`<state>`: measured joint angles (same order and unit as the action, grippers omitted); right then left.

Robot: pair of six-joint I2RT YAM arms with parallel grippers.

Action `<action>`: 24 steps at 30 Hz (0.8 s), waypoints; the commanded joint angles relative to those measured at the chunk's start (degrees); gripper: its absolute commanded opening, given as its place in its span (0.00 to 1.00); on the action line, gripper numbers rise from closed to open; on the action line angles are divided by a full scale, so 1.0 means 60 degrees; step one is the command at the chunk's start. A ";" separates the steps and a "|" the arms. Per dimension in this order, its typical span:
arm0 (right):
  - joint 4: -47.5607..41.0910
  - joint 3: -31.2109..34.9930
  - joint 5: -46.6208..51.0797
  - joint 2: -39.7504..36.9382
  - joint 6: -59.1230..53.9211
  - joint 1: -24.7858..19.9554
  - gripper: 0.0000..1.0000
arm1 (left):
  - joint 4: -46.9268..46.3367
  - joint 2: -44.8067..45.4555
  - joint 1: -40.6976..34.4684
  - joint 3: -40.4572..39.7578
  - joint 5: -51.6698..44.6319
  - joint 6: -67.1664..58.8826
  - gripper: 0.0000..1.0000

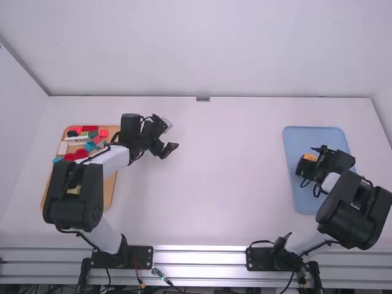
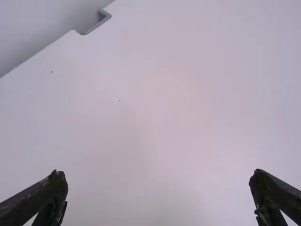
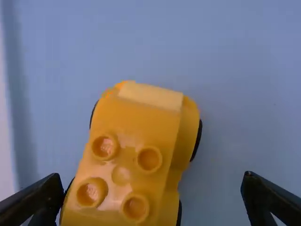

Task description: Assemble lego blocks to make yellow taxi

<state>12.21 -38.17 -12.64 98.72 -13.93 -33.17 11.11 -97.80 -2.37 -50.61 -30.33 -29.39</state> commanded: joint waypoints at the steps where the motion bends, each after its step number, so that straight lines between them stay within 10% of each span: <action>1: -0.0175 0.0036 0.0386 -0.0317 0.0423 -0.0007 0.99 | 0.0153 0.0197 -0.0044 0.0073 0.1053 0.1552 0.99; 18: -0.4568 -0.1588 0.0863 -0.4186 0.0856 0.1705 0.99 | -0.5603 0.1268 -0.0047 -0.2718 0.3993 0.4878 0.99; 24: -0.4161 -0.1090 0.1391 -0.4903 0.1405 0.2415 0.93 | -0.5326 0.1814 0.0395 -0.2324 0.4513 0.4898 0.94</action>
<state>-12.67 -46.13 -6.22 70.54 -7.40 -19.38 -20.80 -88.99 -1.06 -65.76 -5.61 -1.17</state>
